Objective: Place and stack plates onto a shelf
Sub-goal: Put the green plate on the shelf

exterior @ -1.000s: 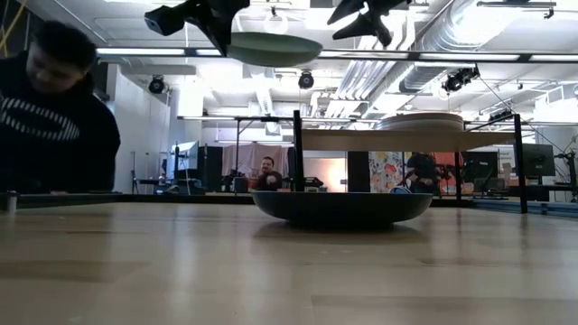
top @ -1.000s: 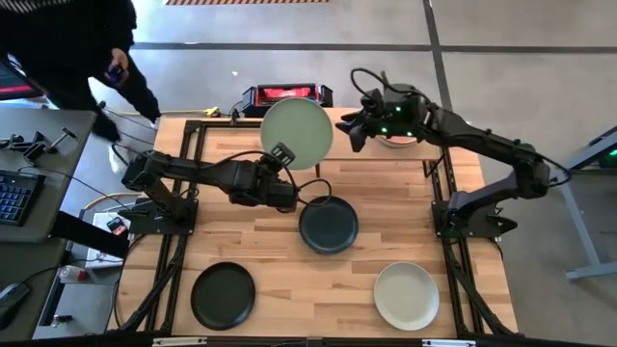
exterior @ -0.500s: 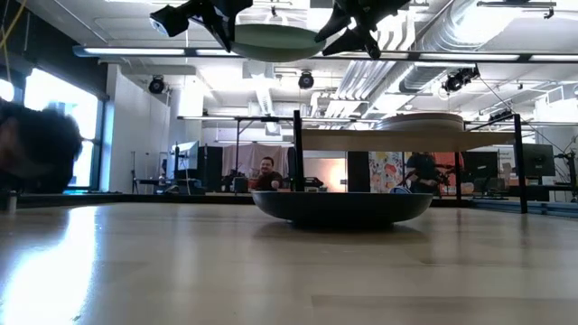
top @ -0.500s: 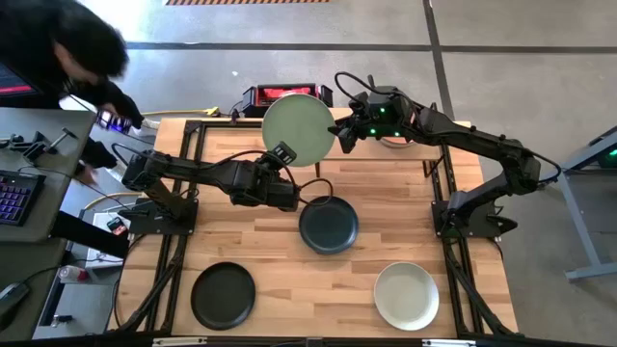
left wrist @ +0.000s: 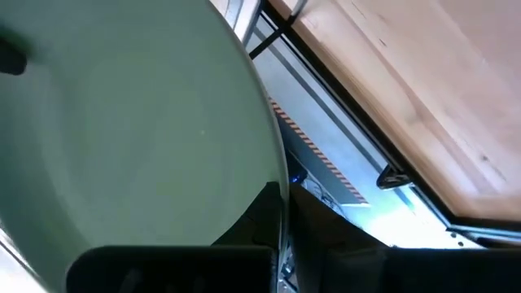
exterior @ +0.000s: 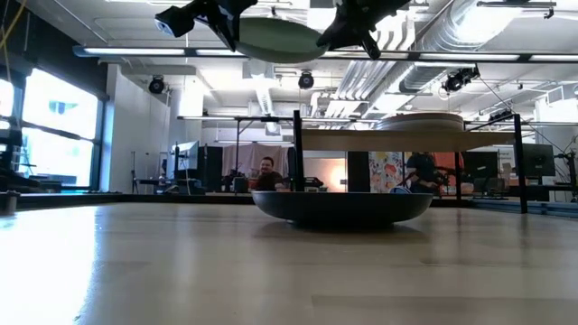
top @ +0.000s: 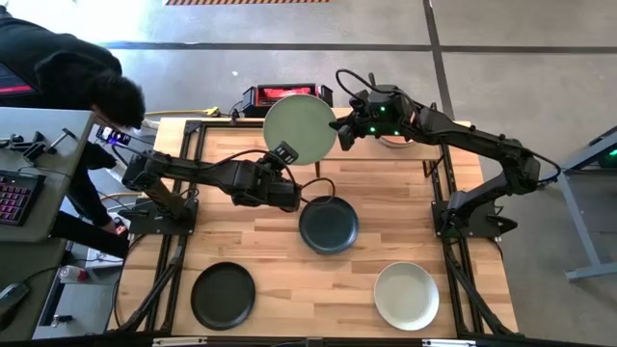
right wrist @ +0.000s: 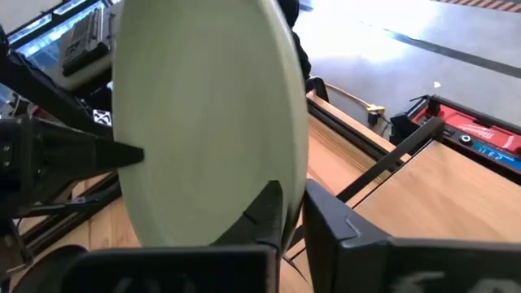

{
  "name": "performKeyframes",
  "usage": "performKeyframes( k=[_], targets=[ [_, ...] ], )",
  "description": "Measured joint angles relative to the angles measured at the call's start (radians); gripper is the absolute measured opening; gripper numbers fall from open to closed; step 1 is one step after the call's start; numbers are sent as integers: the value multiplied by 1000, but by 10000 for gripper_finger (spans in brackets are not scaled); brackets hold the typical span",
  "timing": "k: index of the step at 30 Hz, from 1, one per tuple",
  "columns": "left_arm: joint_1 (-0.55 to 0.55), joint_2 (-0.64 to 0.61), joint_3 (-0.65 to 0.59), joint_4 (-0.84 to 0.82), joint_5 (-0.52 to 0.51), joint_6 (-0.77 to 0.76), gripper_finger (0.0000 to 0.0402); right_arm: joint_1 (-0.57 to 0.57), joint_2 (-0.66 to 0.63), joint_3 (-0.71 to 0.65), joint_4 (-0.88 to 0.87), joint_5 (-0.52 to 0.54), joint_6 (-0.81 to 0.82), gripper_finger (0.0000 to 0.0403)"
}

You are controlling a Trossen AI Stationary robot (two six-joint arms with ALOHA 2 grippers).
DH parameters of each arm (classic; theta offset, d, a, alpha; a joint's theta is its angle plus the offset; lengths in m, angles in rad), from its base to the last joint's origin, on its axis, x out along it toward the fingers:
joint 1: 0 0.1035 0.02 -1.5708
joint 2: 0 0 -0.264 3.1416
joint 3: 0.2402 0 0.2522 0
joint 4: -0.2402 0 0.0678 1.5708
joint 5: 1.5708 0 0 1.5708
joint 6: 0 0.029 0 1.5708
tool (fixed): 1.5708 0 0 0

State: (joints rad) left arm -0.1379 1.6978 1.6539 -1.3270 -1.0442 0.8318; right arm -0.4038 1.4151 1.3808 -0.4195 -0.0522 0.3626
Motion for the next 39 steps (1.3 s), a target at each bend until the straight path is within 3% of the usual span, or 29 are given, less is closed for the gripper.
performKeyframes(
  k=[16,24,31,39],
  targets=[
    [0,0,0,51,39,-233,48,0,0,-1,-5,1,87,0],
    [22,0,0,56,123,-507,104,-3,1,-2,-25,17,124,0],
    [23,0,0,58,124,-688,148,-40,1,-2,-23,11,127,0],
    [-11,0,0,44,100,-792,151,-116,-20,-2,-26,31,108,2]
  ],
)
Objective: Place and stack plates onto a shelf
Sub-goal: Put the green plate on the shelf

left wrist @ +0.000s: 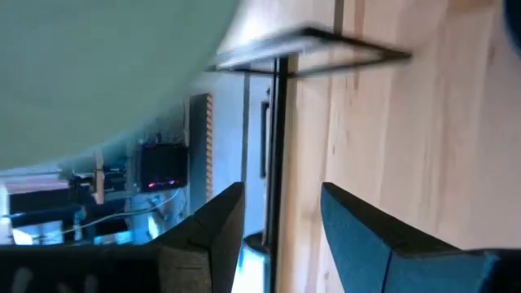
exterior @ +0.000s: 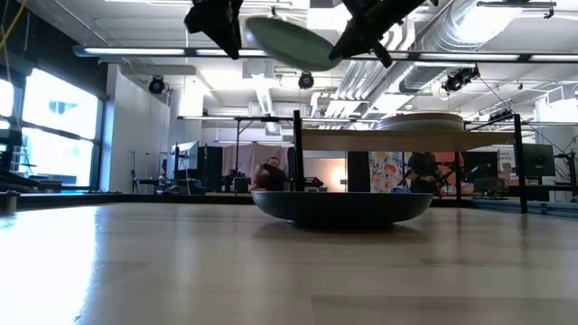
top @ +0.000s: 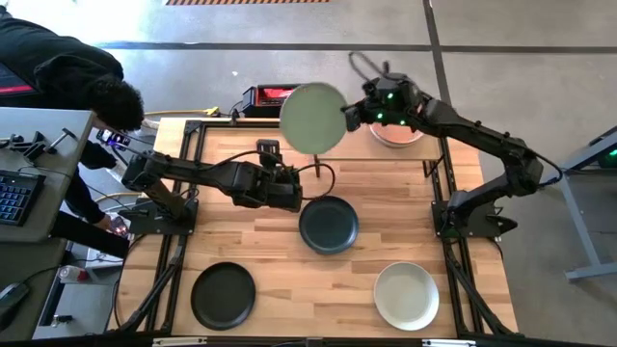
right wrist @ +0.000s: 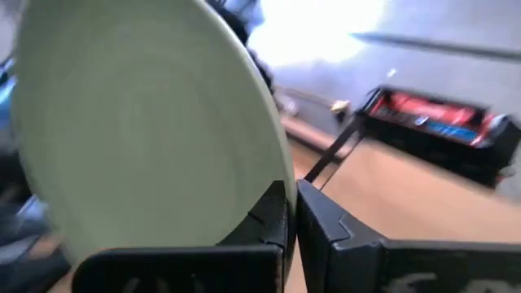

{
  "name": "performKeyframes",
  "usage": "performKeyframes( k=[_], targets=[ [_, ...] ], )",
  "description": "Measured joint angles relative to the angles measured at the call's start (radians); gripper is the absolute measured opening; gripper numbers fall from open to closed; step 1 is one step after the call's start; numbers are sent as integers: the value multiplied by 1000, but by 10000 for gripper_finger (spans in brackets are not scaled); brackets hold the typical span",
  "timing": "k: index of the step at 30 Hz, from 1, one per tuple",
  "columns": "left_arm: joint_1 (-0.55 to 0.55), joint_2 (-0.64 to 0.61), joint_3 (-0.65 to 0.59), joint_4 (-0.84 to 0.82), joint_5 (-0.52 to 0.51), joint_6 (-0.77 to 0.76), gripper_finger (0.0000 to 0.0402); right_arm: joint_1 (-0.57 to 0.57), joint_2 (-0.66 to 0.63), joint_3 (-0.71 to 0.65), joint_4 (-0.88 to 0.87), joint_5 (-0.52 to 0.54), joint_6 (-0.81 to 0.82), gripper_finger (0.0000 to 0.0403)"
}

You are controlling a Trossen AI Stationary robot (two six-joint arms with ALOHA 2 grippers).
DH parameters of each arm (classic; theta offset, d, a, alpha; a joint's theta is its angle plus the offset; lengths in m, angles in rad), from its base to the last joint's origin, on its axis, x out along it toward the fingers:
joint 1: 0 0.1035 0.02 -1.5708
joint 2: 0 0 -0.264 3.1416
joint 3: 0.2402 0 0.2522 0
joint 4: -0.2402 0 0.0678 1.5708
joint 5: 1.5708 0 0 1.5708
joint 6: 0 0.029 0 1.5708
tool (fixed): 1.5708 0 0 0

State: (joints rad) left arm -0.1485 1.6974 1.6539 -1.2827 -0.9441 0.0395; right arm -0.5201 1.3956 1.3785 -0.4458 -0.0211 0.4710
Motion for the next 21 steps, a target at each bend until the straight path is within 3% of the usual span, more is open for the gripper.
performKeyframes(
  k=[8,16,21],
  targets=[
    [-30,0,0,3,-7,-103,150,-86,-75,0,-67,-10,-27,1],
    [-39,0,0,-1,-7,-321,149,-155,-102,0,-227,-25,-61,1],
    [-35,0,0,-2,-7,-412,148,-184,-101,-33,-226,-31,-53,0]
  ],
)
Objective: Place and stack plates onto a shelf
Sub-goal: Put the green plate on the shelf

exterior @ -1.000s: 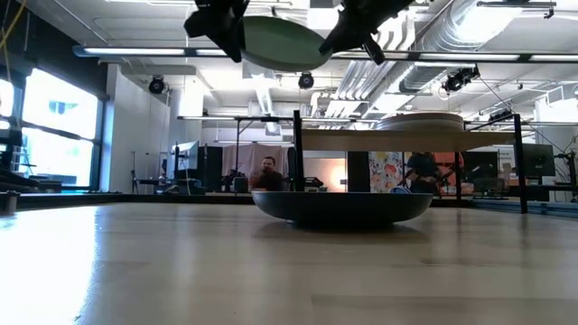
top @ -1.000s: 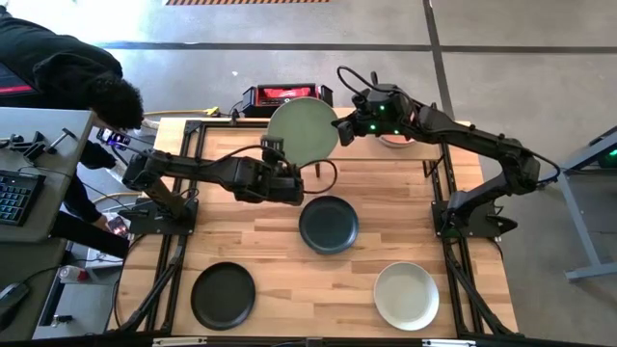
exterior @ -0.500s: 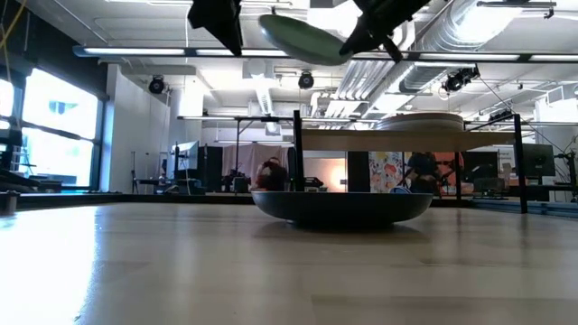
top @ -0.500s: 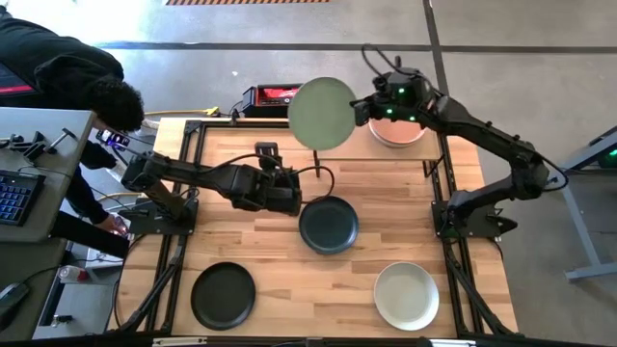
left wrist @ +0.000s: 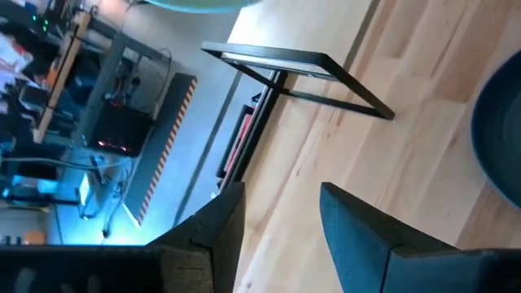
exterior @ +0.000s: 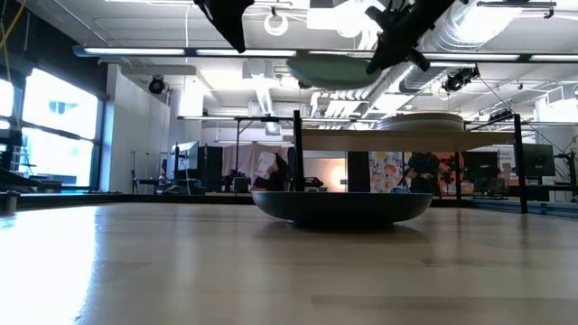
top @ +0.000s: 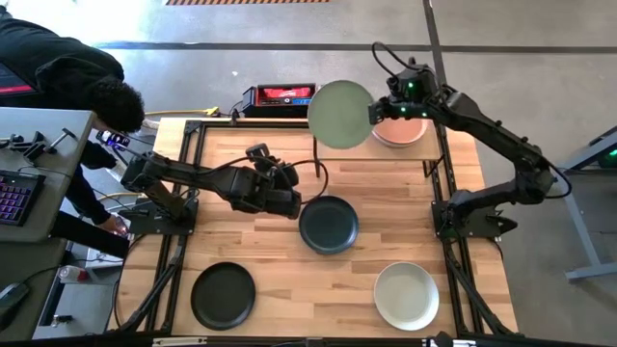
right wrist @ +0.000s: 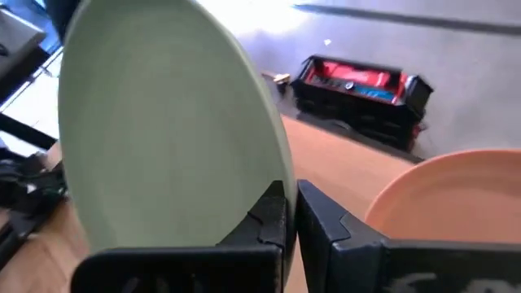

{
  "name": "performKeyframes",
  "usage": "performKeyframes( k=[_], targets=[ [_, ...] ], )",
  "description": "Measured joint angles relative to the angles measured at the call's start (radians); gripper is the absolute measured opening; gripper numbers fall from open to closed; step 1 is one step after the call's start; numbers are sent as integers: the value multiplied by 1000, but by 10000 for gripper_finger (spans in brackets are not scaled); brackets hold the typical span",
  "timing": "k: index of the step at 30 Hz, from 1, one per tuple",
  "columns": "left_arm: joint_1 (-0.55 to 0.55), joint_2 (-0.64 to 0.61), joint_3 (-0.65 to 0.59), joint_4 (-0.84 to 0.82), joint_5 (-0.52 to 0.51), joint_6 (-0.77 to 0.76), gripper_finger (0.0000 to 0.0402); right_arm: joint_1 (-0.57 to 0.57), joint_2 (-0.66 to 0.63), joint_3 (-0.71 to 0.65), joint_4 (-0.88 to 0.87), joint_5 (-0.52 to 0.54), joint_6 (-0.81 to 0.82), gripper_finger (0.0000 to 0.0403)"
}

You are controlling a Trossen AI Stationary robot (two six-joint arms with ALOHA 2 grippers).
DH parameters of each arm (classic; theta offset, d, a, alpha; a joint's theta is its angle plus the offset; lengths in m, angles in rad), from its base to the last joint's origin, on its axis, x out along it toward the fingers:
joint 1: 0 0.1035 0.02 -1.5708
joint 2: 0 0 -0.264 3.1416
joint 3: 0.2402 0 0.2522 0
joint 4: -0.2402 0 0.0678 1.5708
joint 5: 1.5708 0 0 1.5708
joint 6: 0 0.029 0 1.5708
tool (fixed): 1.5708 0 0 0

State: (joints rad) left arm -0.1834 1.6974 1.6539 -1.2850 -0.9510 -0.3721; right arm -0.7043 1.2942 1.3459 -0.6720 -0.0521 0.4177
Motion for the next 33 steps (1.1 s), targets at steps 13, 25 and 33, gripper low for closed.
performKeyframes(
  k=[13,25,33],
  targets=[
    [2,0,0,0,35,-21,137,-123,2,-91,11,-388,29,0],
    [2,0,0,6,36,-22,137,-159,2,-207,61,-380,54,0],
    [2,0,0,11,36,-65,137,-121,22,-216,61,-350,73,0]
  ],
)
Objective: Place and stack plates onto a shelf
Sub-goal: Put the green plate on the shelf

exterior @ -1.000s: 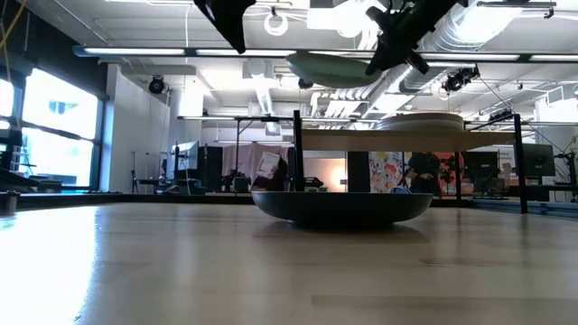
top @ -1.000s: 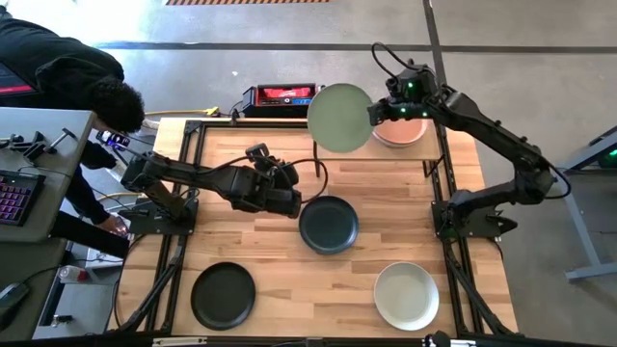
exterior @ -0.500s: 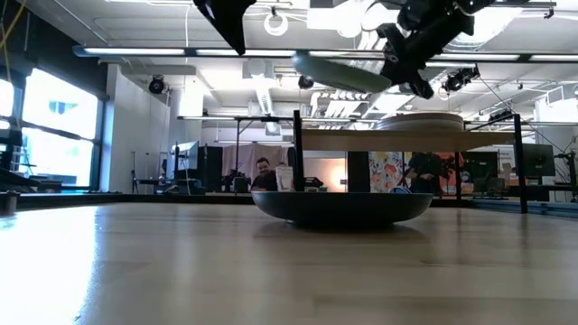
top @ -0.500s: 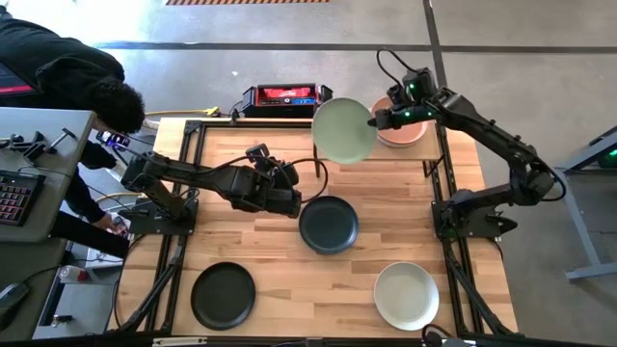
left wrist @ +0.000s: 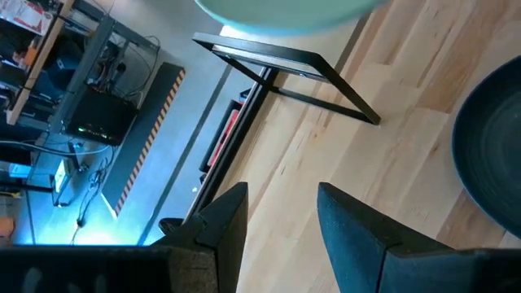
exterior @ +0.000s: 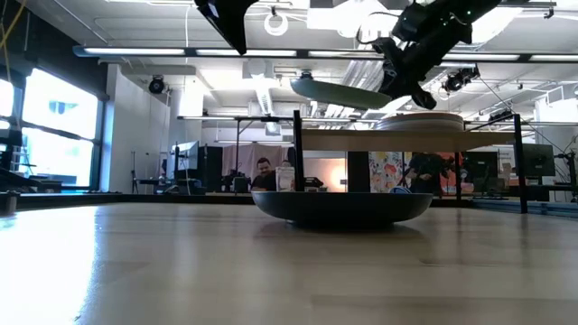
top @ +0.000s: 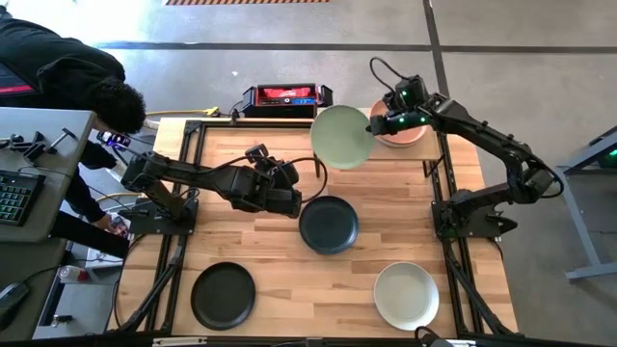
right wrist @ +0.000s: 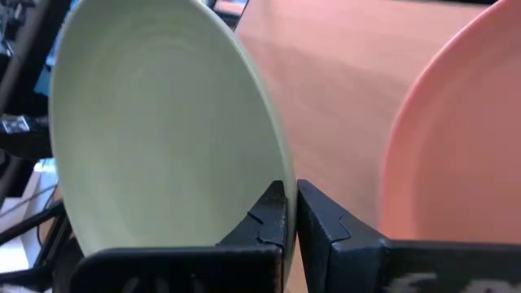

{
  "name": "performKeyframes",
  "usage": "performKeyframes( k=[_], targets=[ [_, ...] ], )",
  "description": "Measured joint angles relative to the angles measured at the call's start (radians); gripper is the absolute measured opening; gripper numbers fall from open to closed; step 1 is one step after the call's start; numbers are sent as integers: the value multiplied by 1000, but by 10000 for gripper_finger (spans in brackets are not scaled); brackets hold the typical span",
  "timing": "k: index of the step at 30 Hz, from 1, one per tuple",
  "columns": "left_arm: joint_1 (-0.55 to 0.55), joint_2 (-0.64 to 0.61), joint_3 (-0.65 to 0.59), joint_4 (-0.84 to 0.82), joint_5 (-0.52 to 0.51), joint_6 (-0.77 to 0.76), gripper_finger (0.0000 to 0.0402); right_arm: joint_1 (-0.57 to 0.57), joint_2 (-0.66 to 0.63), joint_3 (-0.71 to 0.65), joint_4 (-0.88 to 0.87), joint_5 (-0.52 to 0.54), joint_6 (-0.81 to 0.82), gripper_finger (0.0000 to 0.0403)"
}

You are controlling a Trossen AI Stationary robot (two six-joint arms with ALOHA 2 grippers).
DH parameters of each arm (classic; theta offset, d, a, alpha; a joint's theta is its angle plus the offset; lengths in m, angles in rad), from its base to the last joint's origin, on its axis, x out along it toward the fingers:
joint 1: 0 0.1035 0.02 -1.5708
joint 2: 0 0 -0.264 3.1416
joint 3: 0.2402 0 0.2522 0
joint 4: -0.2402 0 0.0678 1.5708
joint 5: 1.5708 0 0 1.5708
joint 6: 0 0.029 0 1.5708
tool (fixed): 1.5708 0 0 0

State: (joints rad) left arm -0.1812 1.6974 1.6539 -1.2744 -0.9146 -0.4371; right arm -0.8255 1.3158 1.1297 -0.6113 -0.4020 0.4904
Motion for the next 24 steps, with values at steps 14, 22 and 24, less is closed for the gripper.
performKeyframes(
  k=[14,22,24],
  targets=[
    [0,0,0,0,0,1,137,6,34,0,-22,106,0,0],
    [0,0,0,0,0,2,137,6,34,0,-56,154,7,0],
    [0,0,0,0,0,2,137,5,34,0,-56,170,7,0]
  ],
)
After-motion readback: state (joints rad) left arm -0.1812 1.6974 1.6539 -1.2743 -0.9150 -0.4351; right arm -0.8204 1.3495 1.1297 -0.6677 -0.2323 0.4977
